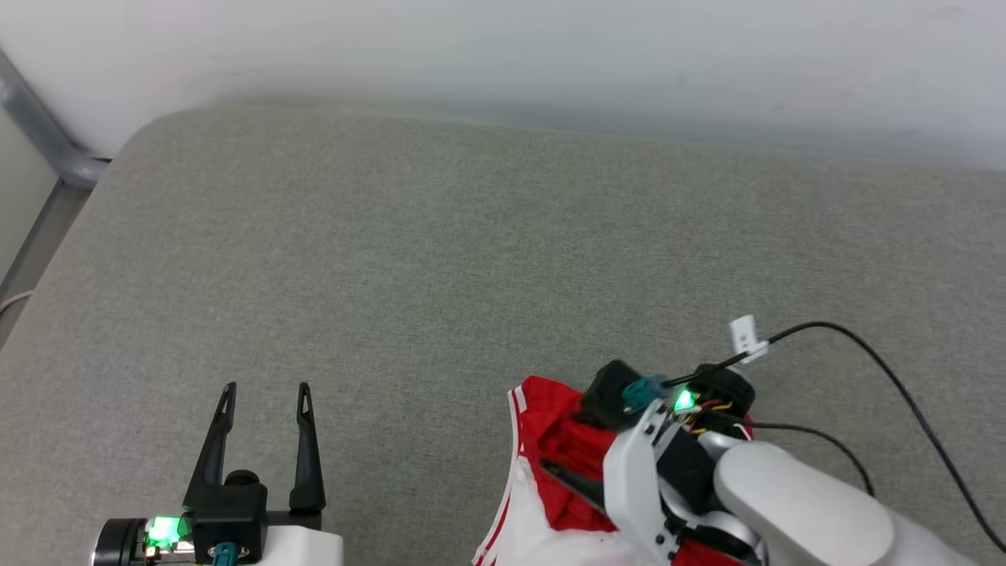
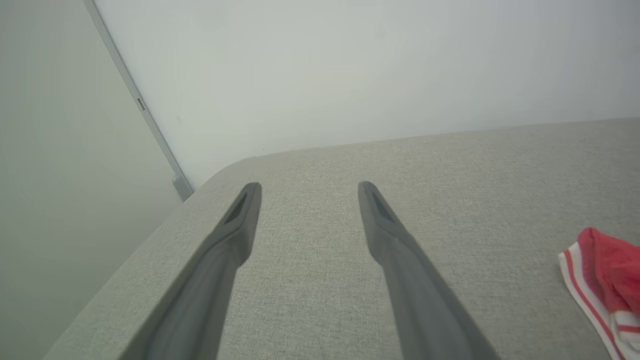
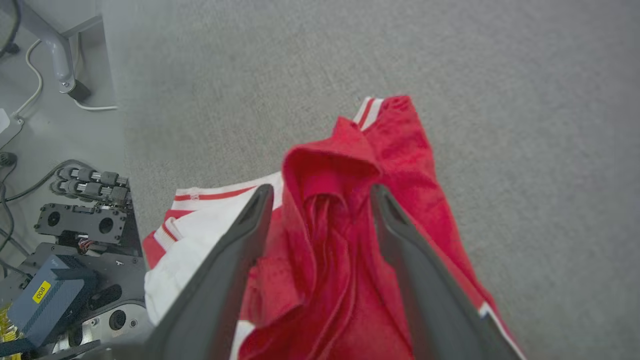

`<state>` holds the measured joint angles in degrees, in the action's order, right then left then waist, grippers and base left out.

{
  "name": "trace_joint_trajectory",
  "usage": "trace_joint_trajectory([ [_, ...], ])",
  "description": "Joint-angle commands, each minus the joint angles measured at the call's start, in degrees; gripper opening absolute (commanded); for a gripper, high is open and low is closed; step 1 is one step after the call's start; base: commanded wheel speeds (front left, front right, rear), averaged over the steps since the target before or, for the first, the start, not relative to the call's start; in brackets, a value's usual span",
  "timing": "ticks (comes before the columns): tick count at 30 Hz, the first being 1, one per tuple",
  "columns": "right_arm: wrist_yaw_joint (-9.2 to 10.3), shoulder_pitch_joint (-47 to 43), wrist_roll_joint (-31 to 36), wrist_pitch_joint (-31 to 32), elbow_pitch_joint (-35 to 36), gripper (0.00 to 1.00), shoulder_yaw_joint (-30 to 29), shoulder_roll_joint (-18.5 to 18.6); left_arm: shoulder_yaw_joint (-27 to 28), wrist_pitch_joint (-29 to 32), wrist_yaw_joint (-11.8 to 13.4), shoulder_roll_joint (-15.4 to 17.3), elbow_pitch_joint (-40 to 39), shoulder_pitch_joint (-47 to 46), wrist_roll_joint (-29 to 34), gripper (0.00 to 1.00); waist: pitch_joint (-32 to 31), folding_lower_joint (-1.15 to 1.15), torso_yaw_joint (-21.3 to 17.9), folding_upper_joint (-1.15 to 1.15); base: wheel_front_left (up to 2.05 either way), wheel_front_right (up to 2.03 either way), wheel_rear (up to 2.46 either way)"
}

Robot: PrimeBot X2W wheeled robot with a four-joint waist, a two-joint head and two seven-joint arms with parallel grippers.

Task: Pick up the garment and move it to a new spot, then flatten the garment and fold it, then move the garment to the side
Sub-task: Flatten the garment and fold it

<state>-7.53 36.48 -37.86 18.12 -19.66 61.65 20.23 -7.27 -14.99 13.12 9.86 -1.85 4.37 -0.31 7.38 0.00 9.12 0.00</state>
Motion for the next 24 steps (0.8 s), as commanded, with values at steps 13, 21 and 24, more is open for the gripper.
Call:
trace_joint_trajectory([
  [13, 0.08, -11.5, 11.7, -14.0, 9.1, 1.00, -27.3, 3.4, 0.0, -0.3, -0.3, 1.3, 0.1, 2.8, 0.0, 1.00, -4.3, 0.00, -4.4, 0.00, 0.00, 0.00, 0.00],
  [21, 0.08, -23.7, 23.4, -24.1, 12.5, 1.00, -47.6, -4.7, -0.6, -0.3, -0.5, 1.7, 0.5, 3.2, 0.2, 1.00, -5.4, 0.00, -5.9, 0.00, 0.00, 0.00, 0.00],
  [24, 0.08, -28.0, 27.5, -27.6, 13.9, 1.00, -52.8, -8.7, -0.9, -0.3, -0.8, 1.9, 0.6, 3.4, 0.3, 1.00, -5.8, 0.00, -6.2, 0.00, 0.00, 0.00, 0.00],
])
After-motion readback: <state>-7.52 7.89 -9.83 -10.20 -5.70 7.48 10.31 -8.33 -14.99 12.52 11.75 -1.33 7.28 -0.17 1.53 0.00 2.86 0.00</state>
